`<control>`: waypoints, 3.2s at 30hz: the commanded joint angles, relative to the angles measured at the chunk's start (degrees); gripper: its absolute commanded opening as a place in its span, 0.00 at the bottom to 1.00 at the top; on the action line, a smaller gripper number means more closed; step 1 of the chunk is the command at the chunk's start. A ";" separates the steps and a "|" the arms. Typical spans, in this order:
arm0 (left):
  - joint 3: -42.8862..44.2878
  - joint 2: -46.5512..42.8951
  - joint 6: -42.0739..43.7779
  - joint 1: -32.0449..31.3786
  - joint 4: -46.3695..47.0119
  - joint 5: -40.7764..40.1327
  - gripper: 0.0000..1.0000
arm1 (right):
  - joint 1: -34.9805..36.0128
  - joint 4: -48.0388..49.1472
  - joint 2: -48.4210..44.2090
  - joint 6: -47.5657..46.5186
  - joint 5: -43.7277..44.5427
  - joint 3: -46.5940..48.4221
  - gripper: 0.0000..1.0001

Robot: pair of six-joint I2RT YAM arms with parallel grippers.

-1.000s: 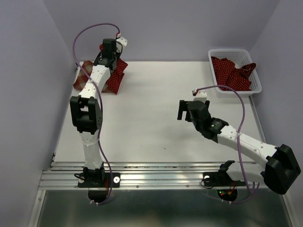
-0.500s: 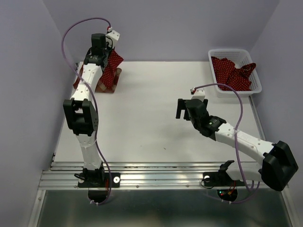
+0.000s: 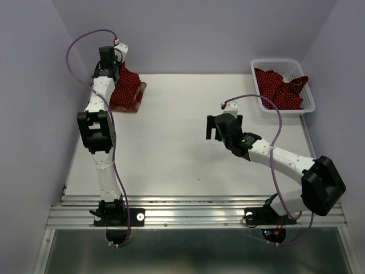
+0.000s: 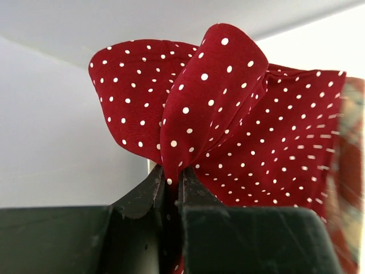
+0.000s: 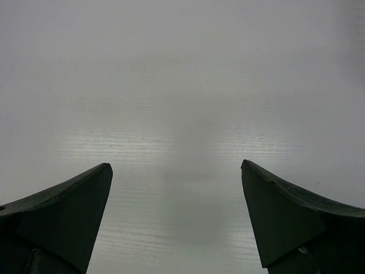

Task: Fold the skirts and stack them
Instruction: Neatly place the folded skirt to the corner, then grab the skirt from the pile, then move the skirt to the center of the board

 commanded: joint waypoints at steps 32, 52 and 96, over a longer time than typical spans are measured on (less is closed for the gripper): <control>-11.00 -26.34 -41.85 2.20 -0.63 8.75 0.99 | -38.50 -8.07 23.61 -8.61 -11.13 37.50 1.00; -51.03 -49.65 -53.56 -10.19 14.18 3.38 0.99 | -49.94 -13.53 65.74 -13.98 -23.53 89.03 0.01; -79.60 -65.50 -70.88 -17.31 0.45 6.28 0.99 | -35.97 -14.74 -13.11 4.38 -38.66 4.50 1.00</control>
